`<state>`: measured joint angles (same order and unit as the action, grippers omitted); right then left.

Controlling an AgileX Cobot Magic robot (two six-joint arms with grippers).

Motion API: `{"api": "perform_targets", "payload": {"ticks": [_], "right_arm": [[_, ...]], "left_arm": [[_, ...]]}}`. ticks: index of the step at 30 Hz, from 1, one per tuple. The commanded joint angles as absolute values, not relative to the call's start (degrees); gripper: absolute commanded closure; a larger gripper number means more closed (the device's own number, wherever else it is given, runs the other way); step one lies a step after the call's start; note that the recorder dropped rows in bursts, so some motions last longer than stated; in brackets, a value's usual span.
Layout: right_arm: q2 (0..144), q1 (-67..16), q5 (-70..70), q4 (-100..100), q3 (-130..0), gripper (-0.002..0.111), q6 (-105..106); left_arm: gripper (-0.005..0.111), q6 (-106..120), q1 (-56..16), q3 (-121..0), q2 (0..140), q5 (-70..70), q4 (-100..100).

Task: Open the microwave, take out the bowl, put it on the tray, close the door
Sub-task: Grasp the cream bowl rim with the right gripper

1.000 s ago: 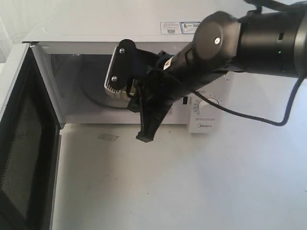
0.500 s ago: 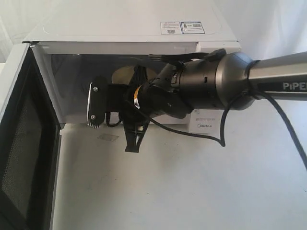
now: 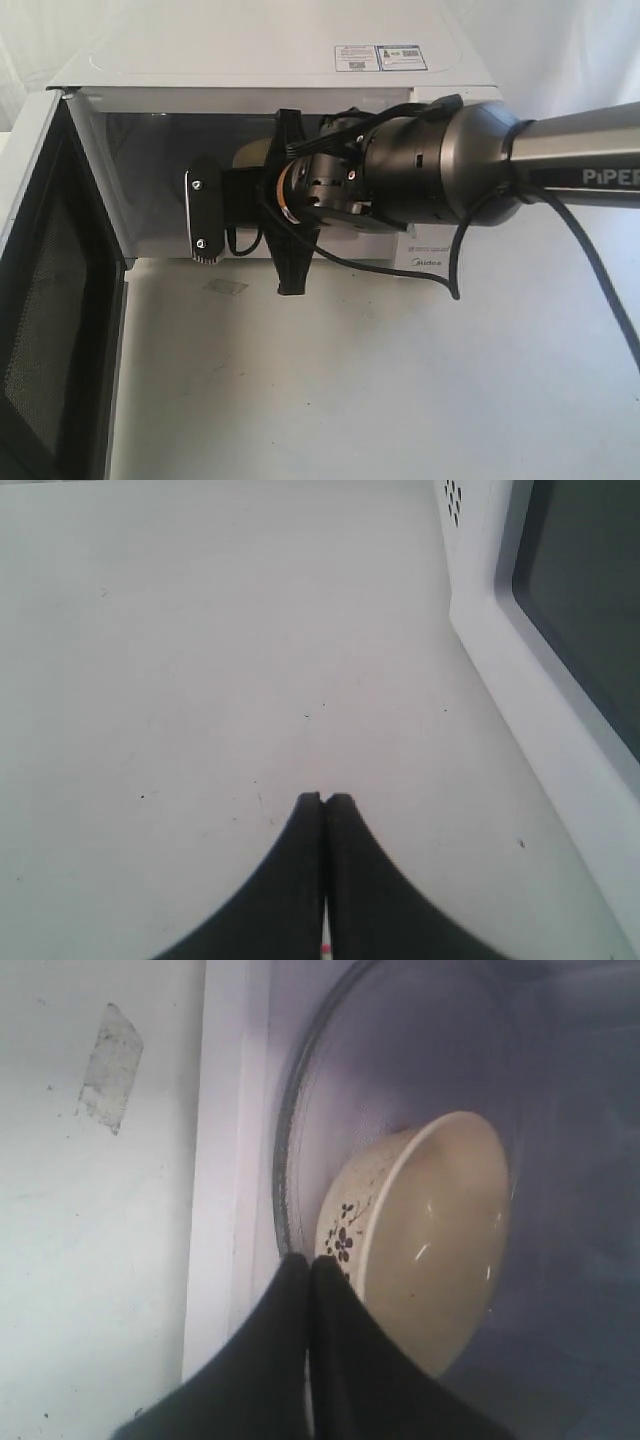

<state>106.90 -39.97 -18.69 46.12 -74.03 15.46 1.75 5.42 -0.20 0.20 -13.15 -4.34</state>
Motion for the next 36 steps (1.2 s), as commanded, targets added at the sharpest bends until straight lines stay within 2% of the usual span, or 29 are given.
{"api": "perform_targets", "payload": {"ticks": [1,6,7,15,21,36], "right_arm": [[108.2,-40.1,-18.1,46.6,-74.2,0.096,14.9],[109.6,-40.1,-18.1,46.6,-74.5,0.062,14.9],[109.8,-40.1,-18.1,46.6,-74.7,0.058,14.9],[109.8,-40.1,-20.6,50.0,-74.8,0.057,12.9],[110.5,-40.1,-19.5,71.9,-74.8,0.057,-11.0],[117.2,-40.0,-22.7,74.5,-82.6,0.057,-16.1]], "left_arm": [[0.107,1.5,5.4,0.0,0.0,-13.2,-4.4],[0.107,1.5,5.4,0.0,0.0,-13.2,-4.4],[0.107,1.5,5.4,0.0,0.0,-13.2,-4.4],[0.107,1.5,5.4,0.0,0.0,-13.2,-4.4],[0.107,1.5,5.4,0.0,0.0,-13.2,-4.4],[0.107,1.5,5.4,0.0,0.0,-13.2,-4.4]]}}
